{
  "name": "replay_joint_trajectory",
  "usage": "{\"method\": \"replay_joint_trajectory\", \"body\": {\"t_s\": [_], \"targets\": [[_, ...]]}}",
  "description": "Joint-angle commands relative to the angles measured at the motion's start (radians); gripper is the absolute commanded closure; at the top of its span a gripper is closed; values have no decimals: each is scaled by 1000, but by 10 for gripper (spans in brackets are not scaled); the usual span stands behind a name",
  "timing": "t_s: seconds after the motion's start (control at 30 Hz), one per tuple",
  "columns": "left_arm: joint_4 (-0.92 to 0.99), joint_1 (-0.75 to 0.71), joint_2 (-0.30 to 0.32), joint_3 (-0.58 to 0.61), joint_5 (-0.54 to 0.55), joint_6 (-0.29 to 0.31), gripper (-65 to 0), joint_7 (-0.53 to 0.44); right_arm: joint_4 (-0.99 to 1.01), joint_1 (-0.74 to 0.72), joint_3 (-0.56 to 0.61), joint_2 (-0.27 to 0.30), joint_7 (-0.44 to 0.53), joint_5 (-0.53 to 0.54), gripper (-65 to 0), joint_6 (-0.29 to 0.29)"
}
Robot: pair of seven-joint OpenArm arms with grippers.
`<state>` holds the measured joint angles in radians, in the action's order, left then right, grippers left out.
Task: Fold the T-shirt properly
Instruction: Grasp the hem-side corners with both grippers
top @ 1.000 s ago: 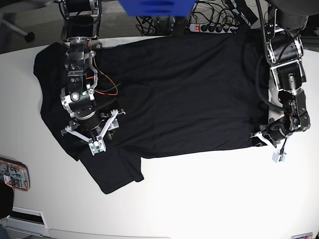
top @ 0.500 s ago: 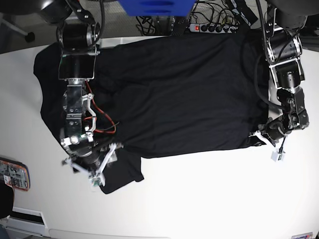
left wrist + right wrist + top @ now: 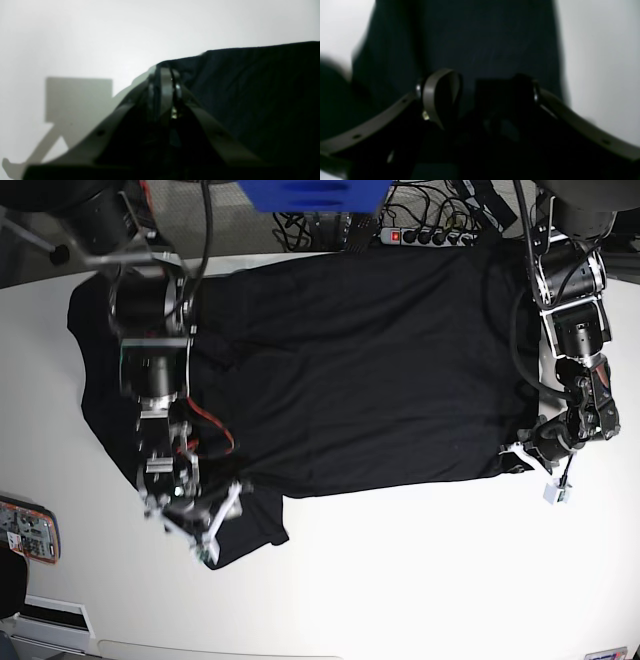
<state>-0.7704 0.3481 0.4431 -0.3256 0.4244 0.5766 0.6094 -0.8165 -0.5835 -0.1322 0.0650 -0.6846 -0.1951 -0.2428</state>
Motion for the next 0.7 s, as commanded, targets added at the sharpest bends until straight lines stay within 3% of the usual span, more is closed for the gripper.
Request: {"method": "replay_joint_trajectory", "body": {"t_s": [0.0, 0.2, 0.43, 0.67], "targets": [[2, -4, 3, 4, -43, -8, 0, 62, 6, -49, -4, 3, 42, 4, -373, 3], [2, -4, 1, 4, -43, -8, 0, 62, 104, -103, -93, 23, 75, 3, -373, 4], [2, -4, 1, 4, -42, -8, 0, 63, 368, -154, -114, 80, 286, 1, -373, 4], [2, -4, 0, 4, -37, -8, 0, 63, 523, -154, -109, 101, 388, -1, -373, 4]]}}
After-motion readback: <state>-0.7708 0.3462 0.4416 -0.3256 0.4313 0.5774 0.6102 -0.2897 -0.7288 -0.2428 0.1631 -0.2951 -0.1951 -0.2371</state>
